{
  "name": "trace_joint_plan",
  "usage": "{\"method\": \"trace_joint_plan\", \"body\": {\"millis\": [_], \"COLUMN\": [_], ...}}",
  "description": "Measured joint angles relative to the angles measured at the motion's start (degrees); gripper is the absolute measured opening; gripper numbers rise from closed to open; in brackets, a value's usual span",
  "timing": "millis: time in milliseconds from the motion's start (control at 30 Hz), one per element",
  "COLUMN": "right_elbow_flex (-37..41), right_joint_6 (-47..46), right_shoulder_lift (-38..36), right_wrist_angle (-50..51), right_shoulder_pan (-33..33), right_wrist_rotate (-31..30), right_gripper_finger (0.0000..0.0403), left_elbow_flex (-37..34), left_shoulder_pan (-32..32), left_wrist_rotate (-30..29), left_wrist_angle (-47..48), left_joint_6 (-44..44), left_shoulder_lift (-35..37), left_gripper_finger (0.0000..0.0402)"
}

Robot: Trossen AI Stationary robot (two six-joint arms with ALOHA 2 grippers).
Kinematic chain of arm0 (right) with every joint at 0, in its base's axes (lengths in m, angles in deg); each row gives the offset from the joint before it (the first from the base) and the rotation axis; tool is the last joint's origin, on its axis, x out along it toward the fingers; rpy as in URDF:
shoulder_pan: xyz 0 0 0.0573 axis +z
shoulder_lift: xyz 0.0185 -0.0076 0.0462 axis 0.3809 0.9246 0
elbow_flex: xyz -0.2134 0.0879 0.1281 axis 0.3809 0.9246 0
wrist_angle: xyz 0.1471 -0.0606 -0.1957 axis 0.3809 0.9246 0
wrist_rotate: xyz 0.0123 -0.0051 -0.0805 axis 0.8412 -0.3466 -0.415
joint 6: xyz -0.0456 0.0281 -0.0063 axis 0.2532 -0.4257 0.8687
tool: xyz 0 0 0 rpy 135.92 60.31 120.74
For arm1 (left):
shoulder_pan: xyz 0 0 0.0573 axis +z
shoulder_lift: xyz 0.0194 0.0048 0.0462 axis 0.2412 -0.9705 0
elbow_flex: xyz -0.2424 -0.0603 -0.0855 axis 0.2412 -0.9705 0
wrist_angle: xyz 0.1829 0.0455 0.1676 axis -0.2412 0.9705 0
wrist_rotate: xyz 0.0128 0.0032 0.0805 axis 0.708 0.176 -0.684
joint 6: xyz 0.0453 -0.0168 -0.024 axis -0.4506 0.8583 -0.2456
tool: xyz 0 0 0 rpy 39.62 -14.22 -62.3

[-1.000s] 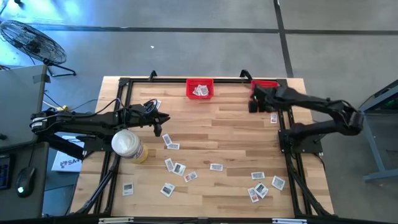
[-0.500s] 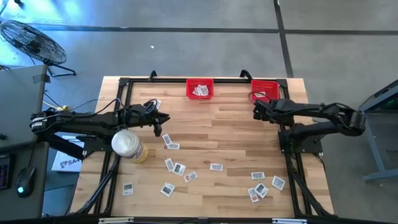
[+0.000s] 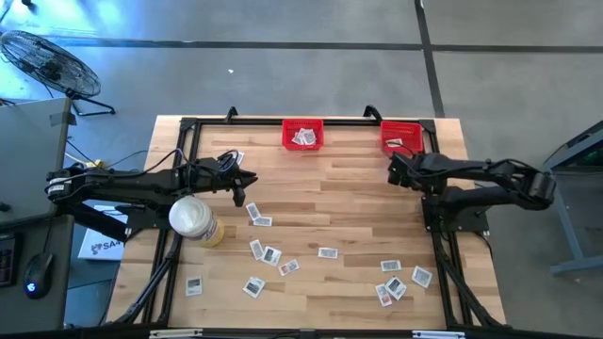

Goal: Pick & Place First Aid Supplies
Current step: Put the ointment pack into the right red bin

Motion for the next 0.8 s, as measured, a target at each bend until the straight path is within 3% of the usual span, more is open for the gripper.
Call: {"method": "trace_joint_plan", "body": {"millis": [367,800], "right_elbow_flex": [-2.42,-2.61], "right_joint_6": [8.26,8.01], "right_shoulder_lift": [0.27,3.41], "right_wrist_angle": [-8.31,-10.23], "right_shoulder_pan": [5.84,22.34], "right_wrist_rotate": [9.22,3.97], "right_gripper_finger": [0.0124,0.0124], "left_elbow_flex": [0.00,0.00], "left_shoulder_pan": [0.00,0.02], "left_wrist_rotate": [-0.02,-0.01], "left_wrist_angle": [0.00,0.00], "left_joint_6": [0.00,0.00], "left_shoulder_lift": [-0.02,-0.02], "left_gripper_finger": [0.0071,0.0071]}}
